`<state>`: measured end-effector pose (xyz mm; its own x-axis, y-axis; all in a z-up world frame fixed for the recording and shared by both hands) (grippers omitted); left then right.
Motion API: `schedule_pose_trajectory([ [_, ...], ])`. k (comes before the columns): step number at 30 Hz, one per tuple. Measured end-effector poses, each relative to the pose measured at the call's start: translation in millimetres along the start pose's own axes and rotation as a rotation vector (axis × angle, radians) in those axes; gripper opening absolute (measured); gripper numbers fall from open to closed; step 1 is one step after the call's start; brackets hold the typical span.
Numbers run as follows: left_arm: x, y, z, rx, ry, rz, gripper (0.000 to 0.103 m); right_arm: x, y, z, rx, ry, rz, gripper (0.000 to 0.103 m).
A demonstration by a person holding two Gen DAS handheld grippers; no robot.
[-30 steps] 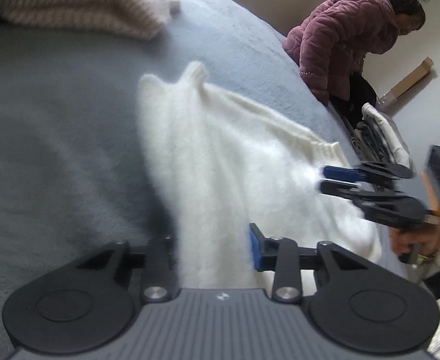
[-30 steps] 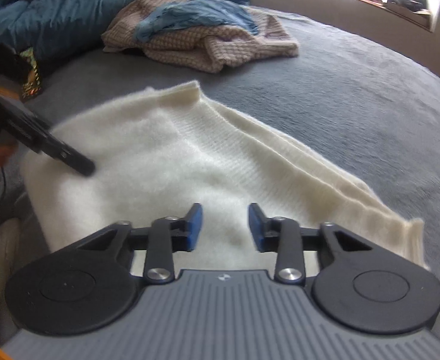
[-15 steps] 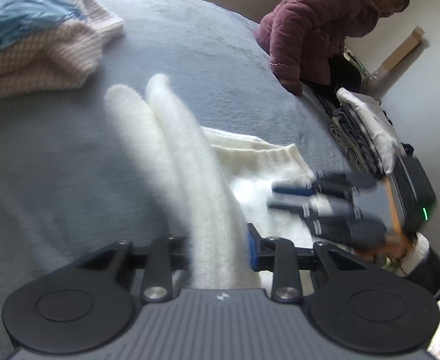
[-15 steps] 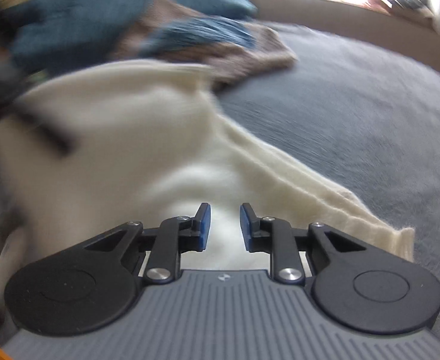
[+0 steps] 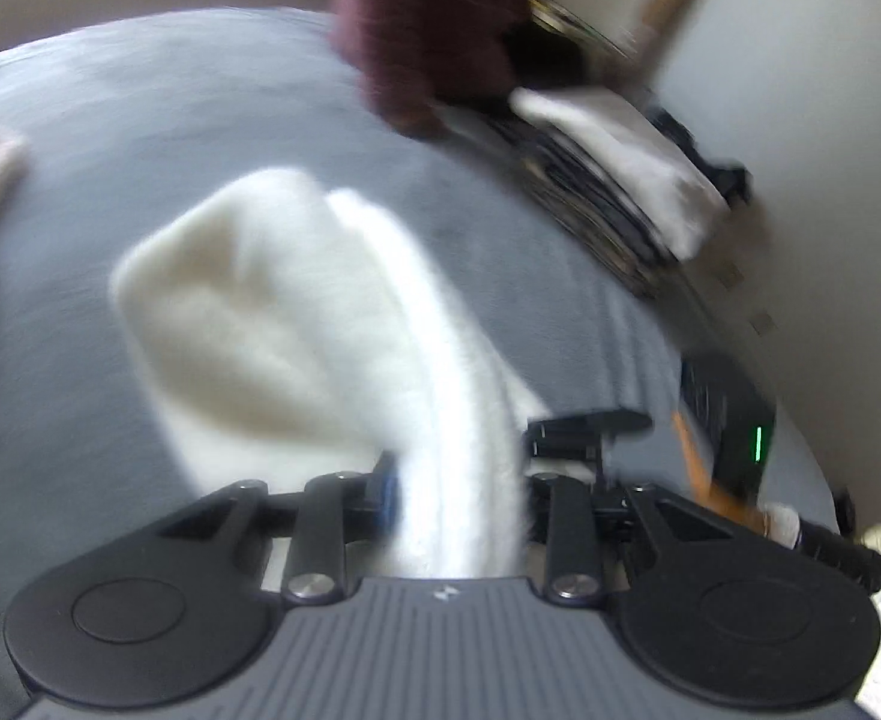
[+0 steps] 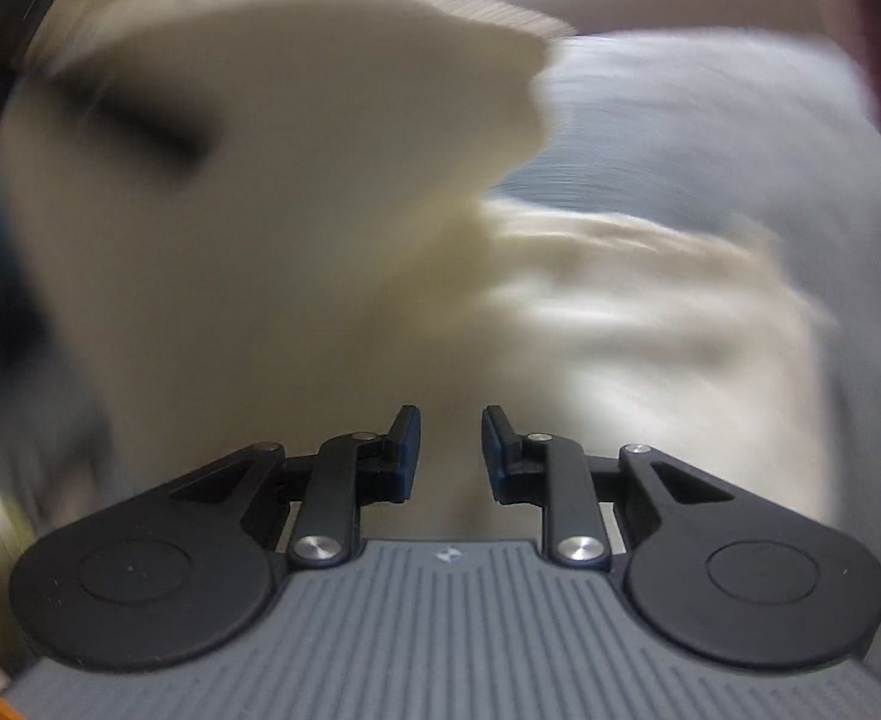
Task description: Fold clothes
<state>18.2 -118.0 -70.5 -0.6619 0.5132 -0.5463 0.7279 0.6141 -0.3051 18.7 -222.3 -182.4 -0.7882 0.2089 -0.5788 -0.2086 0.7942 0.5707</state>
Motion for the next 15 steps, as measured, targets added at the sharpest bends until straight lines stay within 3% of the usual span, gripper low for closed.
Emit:
schedule_pose_trajectory([
  [3, 5, -26, 55, 0.059, 0.082, 0.069, 0.052, -4, -47, -27, -0.049, -0.06, 0.308, 0.023],
  [6, 14, -44, 84, 0.077, 0.108, 0.136, 0.063, 9, -77, -35, -0.064, -0.042, 0.498, 0.022],
  [8, 11, -54, 78, 0.116, 0.057, 0.172, 0.067, 16, -86, -41, -0.109, -0.053, 0.591, 0.022],
  [12, -7, -65, 57, 0.269, -0.042, 0.124, 0.07, 25, -99, -46, -0.195, -0.083, 0.744, 0.024],
  [15, -15, -63, 35, 0.281, -0.111, 0.127, 0.07, 32, -103, -51, -0.254, -0.096, 0.833, 0.026],
])
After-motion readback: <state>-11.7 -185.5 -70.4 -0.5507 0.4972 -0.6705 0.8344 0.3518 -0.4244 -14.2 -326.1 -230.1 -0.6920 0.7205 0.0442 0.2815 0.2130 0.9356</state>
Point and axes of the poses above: each gripper's, at about its wrist camera, not at the fingertips, and z roughly the way its jaws point, y to its left, x to its underside, the point moved 8 cm from there along z, roughly the way its jaws point, and after that the axes turned 9 degrees about z, right-handed, at the moved point
